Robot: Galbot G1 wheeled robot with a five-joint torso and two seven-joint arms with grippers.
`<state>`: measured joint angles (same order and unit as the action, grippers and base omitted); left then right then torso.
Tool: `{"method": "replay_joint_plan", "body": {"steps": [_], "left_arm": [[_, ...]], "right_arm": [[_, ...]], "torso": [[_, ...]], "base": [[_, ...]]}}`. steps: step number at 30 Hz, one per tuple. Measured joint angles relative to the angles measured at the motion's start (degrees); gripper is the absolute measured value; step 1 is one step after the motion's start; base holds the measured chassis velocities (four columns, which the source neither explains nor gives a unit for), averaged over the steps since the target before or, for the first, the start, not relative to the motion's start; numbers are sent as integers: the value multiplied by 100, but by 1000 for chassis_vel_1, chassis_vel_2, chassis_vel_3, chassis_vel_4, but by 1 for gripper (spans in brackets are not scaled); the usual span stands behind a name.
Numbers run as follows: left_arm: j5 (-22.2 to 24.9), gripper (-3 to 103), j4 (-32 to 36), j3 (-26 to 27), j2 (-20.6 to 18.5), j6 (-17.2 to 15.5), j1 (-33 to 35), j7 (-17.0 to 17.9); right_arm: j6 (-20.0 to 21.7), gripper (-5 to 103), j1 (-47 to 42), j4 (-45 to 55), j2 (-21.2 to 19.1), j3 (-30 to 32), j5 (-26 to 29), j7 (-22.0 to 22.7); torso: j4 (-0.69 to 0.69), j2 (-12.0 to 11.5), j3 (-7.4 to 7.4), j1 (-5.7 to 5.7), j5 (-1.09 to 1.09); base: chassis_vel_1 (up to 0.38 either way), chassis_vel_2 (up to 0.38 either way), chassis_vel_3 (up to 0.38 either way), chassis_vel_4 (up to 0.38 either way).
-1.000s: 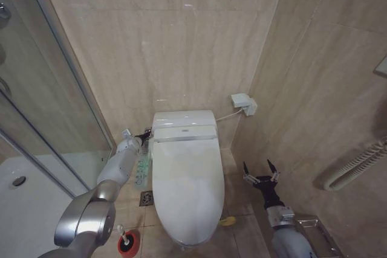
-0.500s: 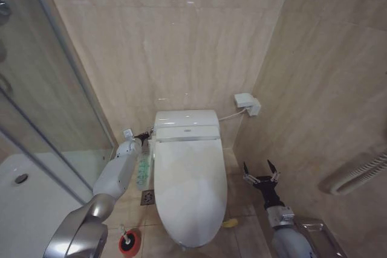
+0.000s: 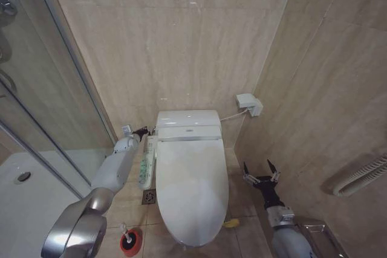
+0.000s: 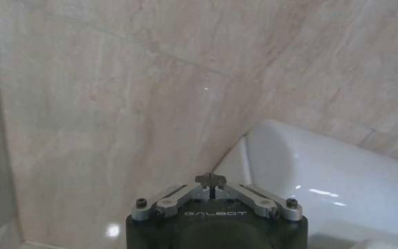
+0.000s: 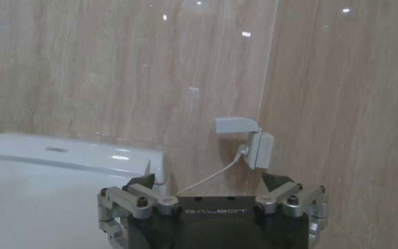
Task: Open the toilet lid, clean the toilet bowl with a toilet brush, close the toilet lid, and flush.
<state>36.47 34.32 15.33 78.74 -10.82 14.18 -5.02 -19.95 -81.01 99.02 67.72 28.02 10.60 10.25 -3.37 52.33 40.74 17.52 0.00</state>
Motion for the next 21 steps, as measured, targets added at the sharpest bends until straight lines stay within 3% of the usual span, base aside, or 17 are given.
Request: {"method": "replay_joint_plan", "body": {"steps": [10,13,21], "left_arm": [[360,0,-147,72,106,-82,20,-146],[520,0,-198,167,107,-239,40,-124],[547,0,-525,337,98,-276,-30,-208]], "right_arm": [[0,100,0,0,0,0,0,0],[0,100,0,0,0,0,0,0],[0,100,0,0,0,0,0,0]], "torso": [[0,0,0,-1,-1],[1,0,0,-1,0],[1,1,-1,-1,1]], "base": [[0,0,0,0],[0,0,0,0],[0,0,0,0]]}}
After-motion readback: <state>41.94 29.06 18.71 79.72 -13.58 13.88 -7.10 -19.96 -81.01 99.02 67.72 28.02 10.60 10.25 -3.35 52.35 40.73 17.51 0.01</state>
